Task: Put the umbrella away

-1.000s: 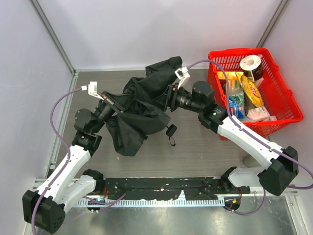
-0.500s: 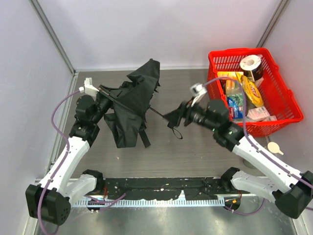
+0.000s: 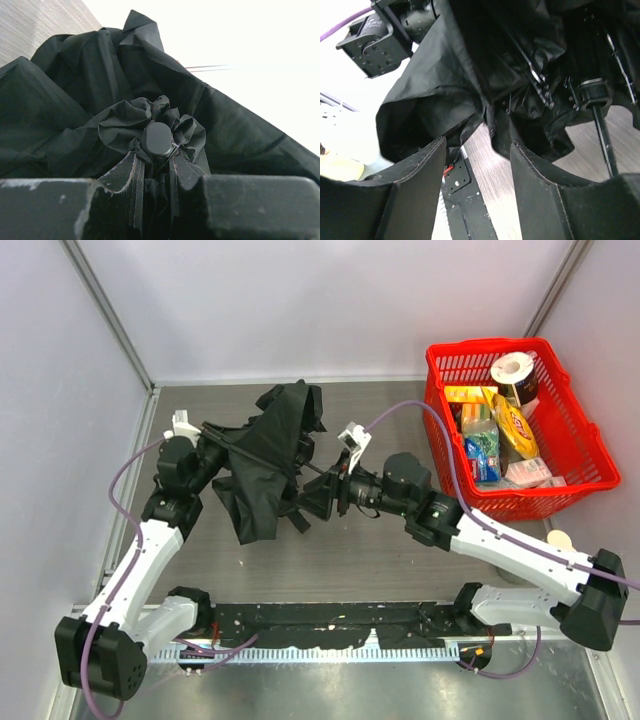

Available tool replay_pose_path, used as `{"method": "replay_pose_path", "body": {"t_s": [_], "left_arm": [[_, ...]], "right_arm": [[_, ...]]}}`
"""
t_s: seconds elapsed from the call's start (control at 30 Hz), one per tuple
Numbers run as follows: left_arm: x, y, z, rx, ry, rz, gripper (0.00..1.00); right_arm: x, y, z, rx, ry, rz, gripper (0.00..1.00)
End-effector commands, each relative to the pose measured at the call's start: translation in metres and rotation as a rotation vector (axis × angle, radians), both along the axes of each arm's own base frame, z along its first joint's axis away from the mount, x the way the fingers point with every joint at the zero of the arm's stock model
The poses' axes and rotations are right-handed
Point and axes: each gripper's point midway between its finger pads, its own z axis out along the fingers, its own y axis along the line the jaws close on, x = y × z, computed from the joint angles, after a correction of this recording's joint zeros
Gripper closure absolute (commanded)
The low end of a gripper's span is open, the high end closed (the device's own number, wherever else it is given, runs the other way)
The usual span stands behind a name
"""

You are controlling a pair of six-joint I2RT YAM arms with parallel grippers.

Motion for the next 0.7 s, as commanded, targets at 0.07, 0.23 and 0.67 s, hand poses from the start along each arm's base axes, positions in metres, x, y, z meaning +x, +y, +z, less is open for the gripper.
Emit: {"method": "replay_pose_path", "body": {"t_s": [0.07,0.23,0.67], "left_arm": [[-0.014,-0.004,0.032,-0.06,-0.058,-0.043,1.0],[-0.021,-0.006,0.036,-0.074,-0.052,-0.065,1.0],[-0.038,-0.009,0.076,-0.172,-0.075,-0.102,1.0]], "right_arm": [[0.02,0.014,0.052,0.095,-0.098,-0.041,0.48],[0.035,0.03,0.05,0.044,-0.079,-0.053,0.59],[0.119,-0.015,0.001,-0.392,-0.27,-0.423,0.85]]}}
